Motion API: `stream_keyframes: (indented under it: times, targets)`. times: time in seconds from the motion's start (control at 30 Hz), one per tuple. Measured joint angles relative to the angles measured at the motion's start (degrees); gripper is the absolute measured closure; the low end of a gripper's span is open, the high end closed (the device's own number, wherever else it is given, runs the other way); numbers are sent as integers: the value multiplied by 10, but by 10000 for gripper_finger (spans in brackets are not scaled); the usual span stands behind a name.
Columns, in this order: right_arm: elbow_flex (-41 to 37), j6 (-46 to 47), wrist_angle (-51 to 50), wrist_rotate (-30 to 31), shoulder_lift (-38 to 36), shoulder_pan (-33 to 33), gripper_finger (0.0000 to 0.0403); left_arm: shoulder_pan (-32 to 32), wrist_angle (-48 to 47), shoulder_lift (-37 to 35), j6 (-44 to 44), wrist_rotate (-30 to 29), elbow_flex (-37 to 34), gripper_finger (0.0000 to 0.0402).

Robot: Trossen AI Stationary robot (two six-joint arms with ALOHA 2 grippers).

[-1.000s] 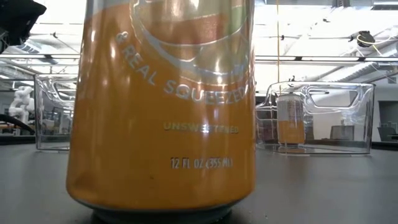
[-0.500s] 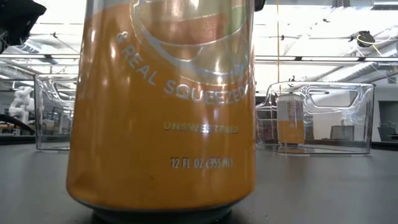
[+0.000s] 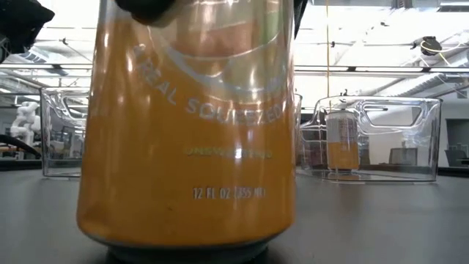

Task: Sort soda cans
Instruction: Put the orange soda can into the right transparent bin

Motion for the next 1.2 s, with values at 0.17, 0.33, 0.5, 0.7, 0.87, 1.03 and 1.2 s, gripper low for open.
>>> stream_keyframes:
  times: [0.17, 0.33, 0.5, 0.7, 0.87, 1.03, 1.2]
  targets:
    - [0, -1, -10, 0, -5, 0, 124, 0, -2, 0, 0, 0, 0, 15]
    - [0, 21, -79, 19, -29, 0, 124, 0, -3, 0, 1, 0, 0, 15]
    - [0, 51, -133, 59, -82, 0, 124, 0, -14, 0, 1, 0, 0, 15]
    - [0, 126, -208, 136, -161, -1, 124, 0, -17, 0, 2, 0, 0, 15]
    - [-1, 199, -280, 204, -220, -6, 124, 0, -17, 0, 2, -15, 0, 15]
    - [-7, 193, -277, 238, -255, -38, 124, 7, -16, 0, 2, -50, 0, 15]
    - [-19, 130, -275, 242, -256, -90, 124, 38, -15, 0, 11, -56, 0, 15]
